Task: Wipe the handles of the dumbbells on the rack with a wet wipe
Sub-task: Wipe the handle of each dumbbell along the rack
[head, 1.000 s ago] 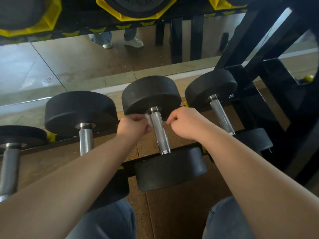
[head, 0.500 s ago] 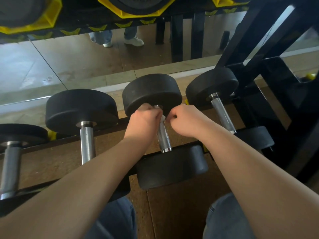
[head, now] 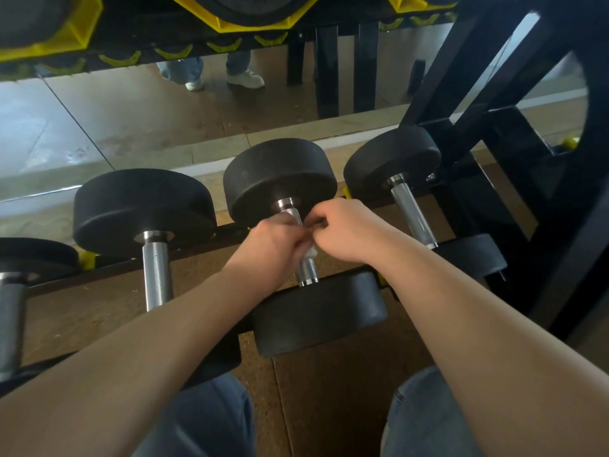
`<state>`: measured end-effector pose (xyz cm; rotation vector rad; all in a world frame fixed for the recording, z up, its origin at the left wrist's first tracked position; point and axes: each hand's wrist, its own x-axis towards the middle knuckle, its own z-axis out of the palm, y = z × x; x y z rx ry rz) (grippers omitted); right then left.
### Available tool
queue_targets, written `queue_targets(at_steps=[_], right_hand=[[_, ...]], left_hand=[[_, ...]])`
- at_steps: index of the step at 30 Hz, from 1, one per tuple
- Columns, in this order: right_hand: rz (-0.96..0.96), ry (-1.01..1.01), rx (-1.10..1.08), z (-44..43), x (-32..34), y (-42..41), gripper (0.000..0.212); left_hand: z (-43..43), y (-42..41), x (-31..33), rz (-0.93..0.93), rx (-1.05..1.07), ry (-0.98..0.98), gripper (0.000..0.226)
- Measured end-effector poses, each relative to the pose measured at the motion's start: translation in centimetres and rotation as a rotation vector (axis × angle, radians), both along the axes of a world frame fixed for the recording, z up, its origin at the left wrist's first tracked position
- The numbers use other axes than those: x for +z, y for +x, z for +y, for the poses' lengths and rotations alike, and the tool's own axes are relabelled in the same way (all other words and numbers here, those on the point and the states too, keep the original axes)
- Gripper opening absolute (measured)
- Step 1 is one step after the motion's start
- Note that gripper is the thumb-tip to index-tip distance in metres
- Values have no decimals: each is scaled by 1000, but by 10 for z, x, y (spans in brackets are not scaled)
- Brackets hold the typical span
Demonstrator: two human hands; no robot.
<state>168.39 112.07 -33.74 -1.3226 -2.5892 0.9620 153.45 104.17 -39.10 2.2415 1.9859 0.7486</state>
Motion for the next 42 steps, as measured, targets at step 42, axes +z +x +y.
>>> queue_targets(at_steps=[42], right_hand=[[261,-104,-111,-16,7,-42,19]], left_hand=[[-9,-30,38,-1310,482,-406,20]])
